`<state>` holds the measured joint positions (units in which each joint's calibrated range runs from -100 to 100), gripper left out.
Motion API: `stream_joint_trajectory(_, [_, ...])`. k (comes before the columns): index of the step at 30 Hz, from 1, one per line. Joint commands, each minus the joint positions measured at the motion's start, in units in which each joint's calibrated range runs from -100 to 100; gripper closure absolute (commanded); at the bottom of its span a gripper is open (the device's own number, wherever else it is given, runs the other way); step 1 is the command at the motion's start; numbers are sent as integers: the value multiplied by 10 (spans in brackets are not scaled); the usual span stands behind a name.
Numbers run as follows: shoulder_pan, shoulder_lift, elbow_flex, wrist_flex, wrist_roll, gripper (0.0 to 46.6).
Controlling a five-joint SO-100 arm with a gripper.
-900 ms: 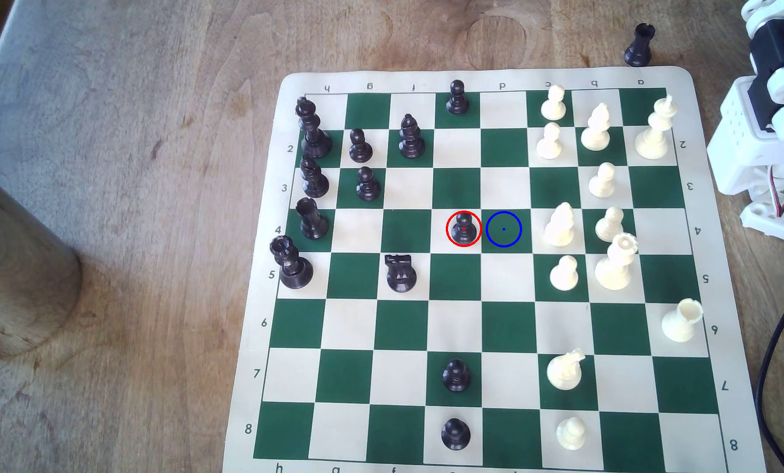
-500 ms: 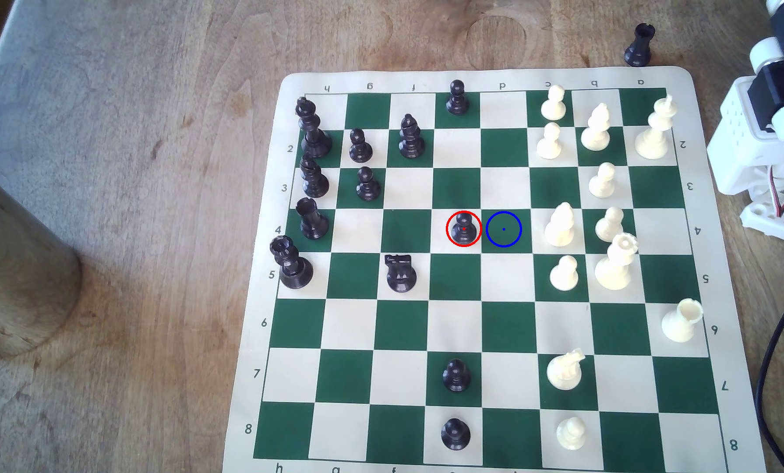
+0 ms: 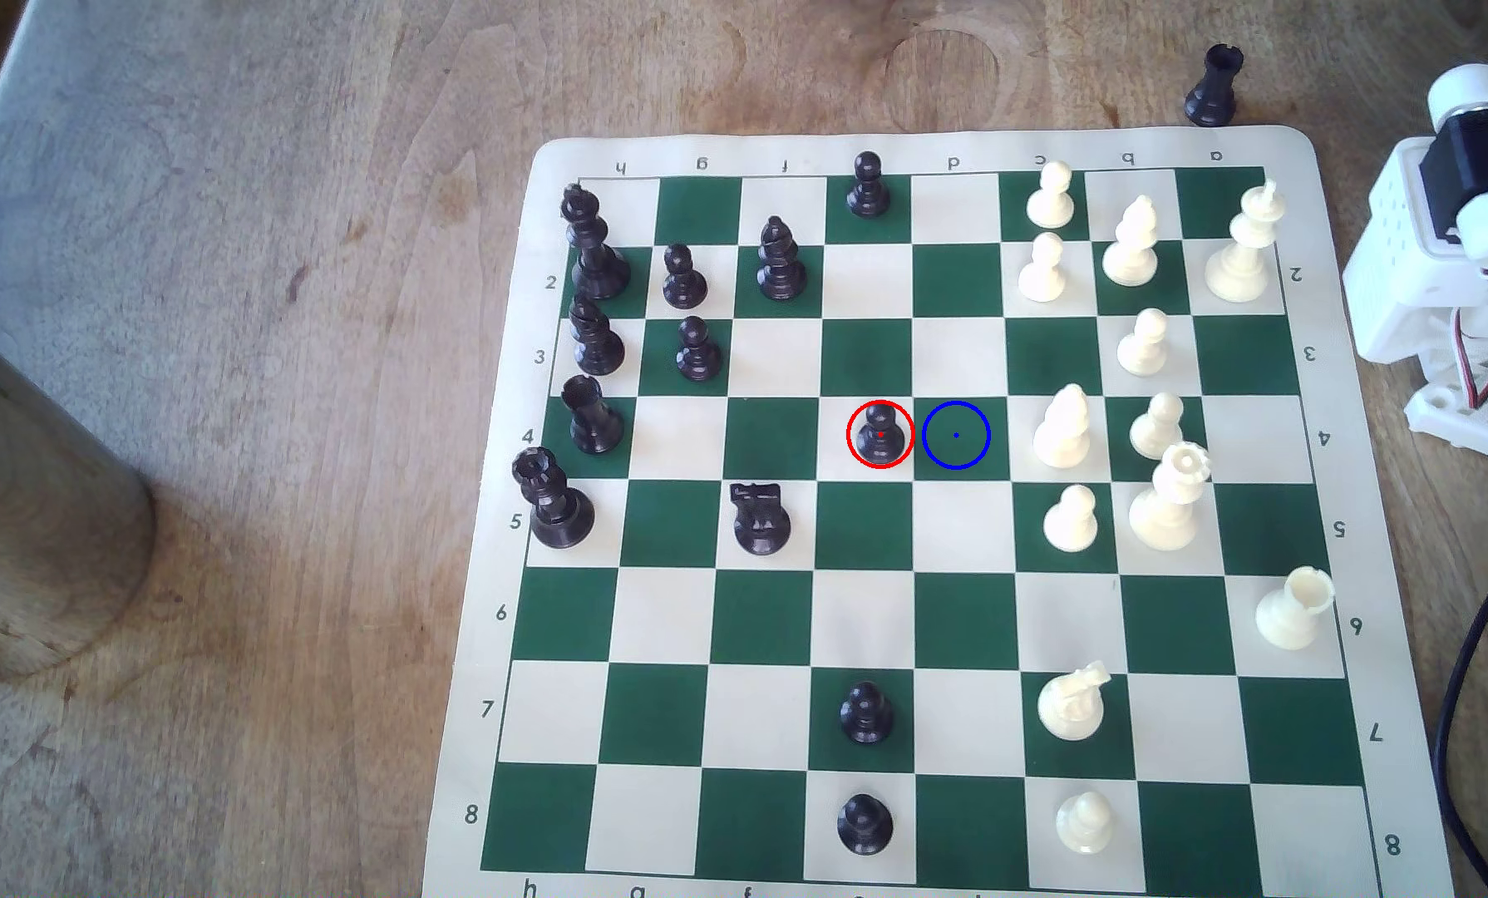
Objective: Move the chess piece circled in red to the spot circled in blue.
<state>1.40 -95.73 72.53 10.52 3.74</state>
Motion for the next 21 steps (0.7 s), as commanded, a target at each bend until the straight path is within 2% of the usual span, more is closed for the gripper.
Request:
stream_joint_trajectory(1, [8, 1, -104, 192, -4, 464])
stream_joint_trajectory(2, [8, 1, -122, 230, -22, 464])
stream_joint_trajectory(4, [8, 1, -169, 352, -17, 444])
stream_joint_trajectory(6, [0, 1, -181, 402, -12, 441])
stream_joint_trajectory(8, [-18, 14, -195, 466, -10, 400])
stream_joint_trajectory(12, [-54, 62, -236, 590, -56, 317])
stream_joint_trajectory(15, [-74, 88, -239, 634, -75, 315])
stream_joint_trajectory(16, [-89, 105, -239, 656, -88, 313])
stream_joint_trajectory(21, [-107, 183, -240, 641, -119, 311])
